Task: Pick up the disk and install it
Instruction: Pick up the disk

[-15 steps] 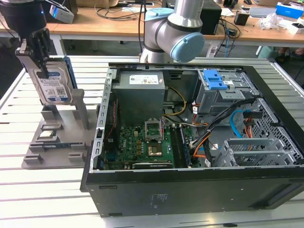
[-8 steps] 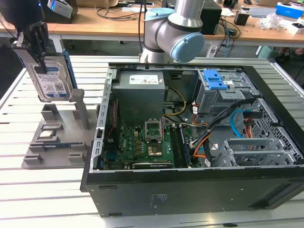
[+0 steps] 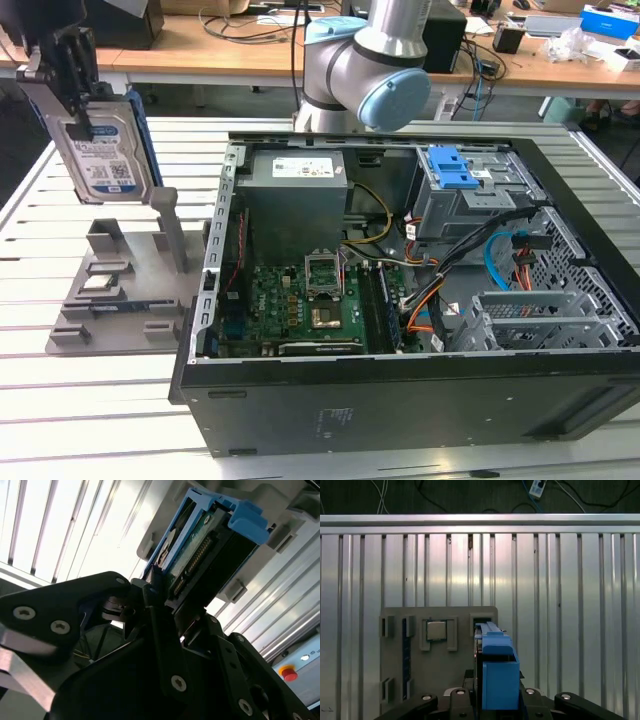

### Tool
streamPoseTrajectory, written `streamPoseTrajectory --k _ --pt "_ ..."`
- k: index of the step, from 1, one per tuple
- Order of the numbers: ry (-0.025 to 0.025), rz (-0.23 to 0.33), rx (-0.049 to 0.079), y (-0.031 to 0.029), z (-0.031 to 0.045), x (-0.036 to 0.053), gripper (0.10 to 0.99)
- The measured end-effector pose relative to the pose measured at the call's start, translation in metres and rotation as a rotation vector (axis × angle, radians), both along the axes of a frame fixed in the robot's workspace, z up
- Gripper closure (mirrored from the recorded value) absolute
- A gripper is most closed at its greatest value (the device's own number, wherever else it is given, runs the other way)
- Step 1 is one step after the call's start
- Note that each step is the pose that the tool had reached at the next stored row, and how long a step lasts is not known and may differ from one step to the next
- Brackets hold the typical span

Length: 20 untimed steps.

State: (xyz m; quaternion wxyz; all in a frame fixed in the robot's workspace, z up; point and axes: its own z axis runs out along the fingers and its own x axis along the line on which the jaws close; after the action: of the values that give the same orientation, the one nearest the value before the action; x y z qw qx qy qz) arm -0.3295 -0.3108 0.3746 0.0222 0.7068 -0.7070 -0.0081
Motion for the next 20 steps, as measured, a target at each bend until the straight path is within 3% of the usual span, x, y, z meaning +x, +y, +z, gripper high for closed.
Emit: streamPoseTrajectory --k 20 --pt "0.0 0.0 0.0 0.0016 0.0388 0.0 0.722"
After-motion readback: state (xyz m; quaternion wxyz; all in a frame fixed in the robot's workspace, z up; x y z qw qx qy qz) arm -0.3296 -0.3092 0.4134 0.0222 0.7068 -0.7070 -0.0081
